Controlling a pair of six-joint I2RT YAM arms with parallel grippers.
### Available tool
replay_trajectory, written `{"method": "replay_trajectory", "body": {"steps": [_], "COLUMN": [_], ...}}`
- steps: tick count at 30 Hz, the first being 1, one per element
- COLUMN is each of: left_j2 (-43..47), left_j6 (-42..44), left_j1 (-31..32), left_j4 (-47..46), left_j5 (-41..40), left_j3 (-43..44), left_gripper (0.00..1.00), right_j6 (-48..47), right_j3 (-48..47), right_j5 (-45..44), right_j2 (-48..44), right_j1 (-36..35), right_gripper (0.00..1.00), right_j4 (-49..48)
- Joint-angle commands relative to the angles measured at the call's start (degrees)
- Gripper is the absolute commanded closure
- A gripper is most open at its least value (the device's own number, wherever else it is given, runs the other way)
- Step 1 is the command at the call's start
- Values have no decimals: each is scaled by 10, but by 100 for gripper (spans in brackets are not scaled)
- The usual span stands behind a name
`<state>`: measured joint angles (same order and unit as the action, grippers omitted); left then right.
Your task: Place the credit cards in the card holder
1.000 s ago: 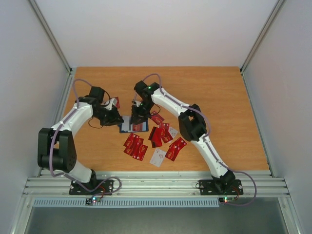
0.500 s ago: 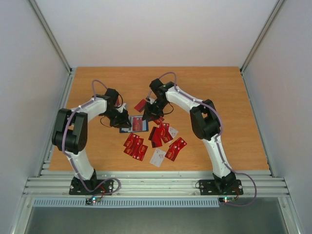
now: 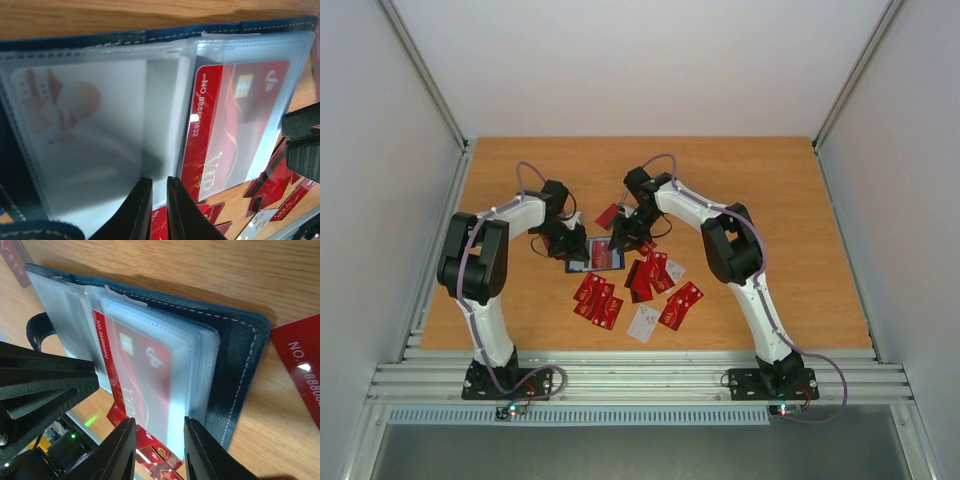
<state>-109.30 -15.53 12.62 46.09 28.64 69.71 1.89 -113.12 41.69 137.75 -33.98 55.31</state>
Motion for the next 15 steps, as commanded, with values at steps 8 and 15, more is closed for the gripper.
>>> {"method": "replay_trajectory", "body": {"steps": [8, 15], "left_j2": [-38, -48], "left_j6": [32, 38], "left_j1": [15, 18], "left_j4": [25, 29], "left_j5": [-35, -49], "left_j3": [40, 42], "left_gripper": [89, 90], "right_j6": [-9, -8], "right_j3": [-13, -21], "right_j5": [-4, 0], "right_j2": [12, 20], "right_j1": [-2, -3], "right_gripper": [72, 72], "right_j4": [10, 17]}}
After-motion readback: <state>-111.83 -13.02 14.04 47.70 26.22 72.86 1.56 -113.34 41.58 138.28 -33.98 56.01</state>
